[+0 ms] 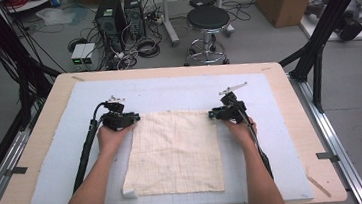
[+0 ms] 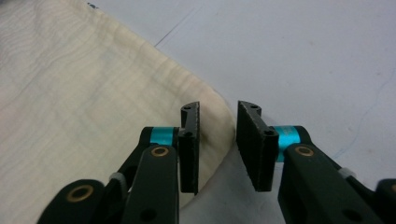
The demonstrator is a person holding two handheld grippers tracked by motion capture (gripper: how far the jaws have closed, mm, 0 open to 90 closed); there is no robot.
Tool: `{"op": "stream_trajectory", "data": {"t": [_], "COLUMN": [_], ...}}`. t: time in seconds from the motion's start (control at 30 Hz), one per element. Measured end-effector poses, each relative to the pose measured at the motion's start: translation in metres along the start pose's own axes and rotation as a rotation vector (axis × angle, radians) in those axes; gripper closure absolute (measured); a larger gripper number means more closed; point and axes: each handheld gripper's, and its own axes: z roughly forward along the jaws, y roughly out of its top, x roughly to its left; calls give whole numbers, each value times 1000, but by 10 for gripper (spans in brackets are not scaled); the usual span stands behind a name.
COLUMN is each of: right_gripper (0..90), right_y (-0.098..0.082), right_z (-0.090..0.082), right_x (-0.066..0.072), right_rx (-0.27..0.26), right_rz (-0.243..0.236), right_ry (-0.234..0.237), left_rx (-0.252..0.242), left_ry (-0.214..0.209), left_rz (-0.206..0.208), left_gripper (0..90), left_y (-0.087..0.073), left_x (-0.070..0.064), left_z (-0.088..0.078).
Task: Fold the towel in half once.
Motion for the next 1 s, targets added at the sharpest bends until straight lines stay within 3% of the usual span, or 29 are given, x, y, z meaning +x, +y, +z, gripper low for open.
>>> {"op": "stream_trajectory", "data": {"t": [0.2,0.33,0.6,0.87,1.0], "right_gripper": [848,856,859,860,861], "right_y": [5,12,23,25,29], "right_z": [4,4,0,-2,-4], "right_x": [5,9,10,9,8], "right_rx": [26,23,-3,-18,-34], "right_rz": [-33,-50,-38,-29,-29], "right_ry": [8,12,21,21,22], "left_rx": [-4,-7,-41,-47,-74], "left_ry": [-5,-5,-3,-6,-3], "left_rz": [16,5,-12,2,2], "left_gripper": [864,872,876,877,877], "left_y": [-1,0,6,11,19], "left_x": [-3,1,13,16,17], "left_z": [2,0,-11,-14,-19]}}
